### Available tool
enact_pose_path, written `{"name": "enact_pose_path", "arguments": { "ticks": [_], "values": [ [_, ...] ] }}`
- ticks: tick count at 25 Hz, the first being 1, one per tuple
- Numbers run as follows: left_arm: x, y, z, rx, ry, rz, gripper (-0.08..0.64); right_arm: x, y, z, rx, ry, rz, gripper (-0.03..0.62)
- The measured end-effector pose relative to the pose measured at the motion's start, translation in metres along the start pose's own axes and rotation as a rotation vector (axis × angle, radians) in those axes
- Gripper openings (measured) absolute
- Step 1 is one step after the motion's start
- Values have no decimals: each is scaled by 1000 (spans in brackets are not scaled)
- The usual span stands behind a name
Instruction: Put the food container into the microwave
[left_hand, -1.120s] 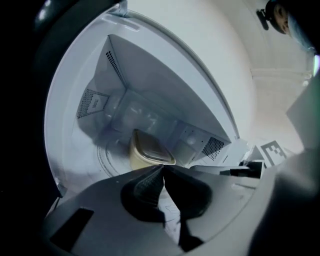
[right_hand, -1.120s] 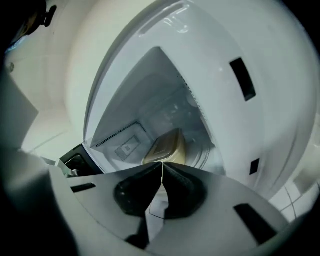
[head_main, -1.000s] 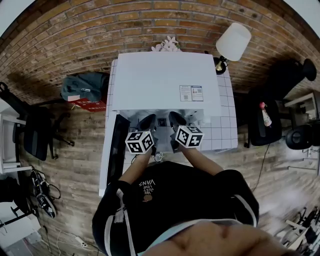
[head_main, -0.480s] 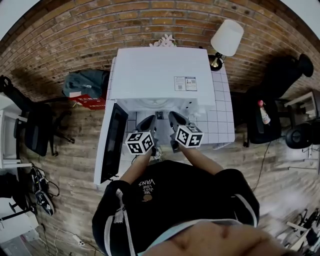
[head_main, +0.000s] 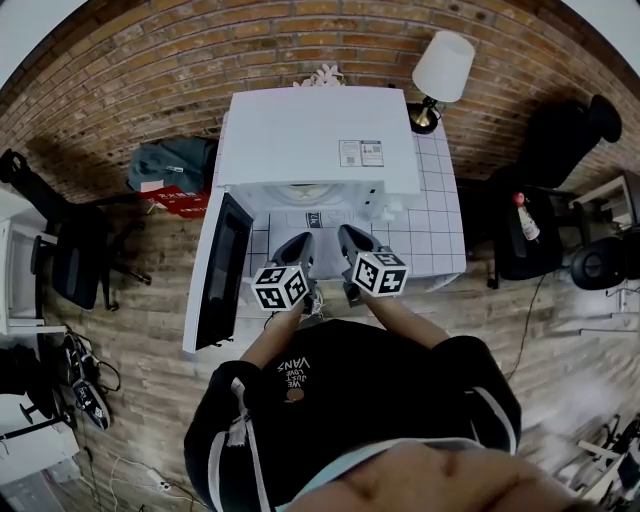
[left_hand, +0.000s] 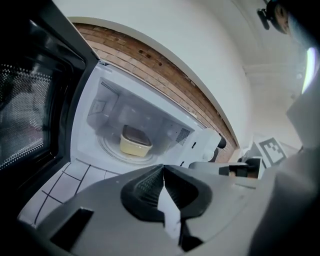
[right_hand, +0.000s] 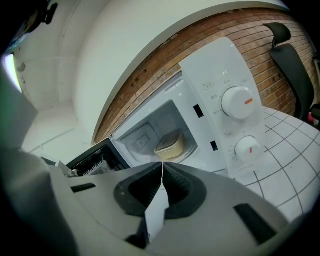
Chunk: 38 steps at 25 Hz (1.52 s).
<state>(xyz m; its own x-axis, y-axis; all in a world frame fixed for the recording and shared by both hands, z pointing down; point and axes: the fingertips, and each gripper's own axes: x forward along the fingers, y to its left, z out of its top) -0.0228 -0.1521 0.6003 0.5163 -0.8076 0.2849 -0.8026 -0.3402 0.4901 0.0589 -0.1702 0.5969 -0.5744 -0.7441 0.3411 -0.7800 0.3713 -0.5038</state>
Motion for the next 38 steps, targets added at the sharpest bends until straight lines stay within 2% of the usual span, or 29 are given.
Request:
{"name": "enact_pose_path", "arguments": {
  "ticks": [19, 38],
  "values": [
    [-43, -33, -33, -19, -29, 43, 12, -57, 2, -28, 3, 4, 19, 8],
    [-58, -58, -65, -36, -21, 57, 12, -94, -5, -49, -4, 42, 34, 5]
  ]
}}
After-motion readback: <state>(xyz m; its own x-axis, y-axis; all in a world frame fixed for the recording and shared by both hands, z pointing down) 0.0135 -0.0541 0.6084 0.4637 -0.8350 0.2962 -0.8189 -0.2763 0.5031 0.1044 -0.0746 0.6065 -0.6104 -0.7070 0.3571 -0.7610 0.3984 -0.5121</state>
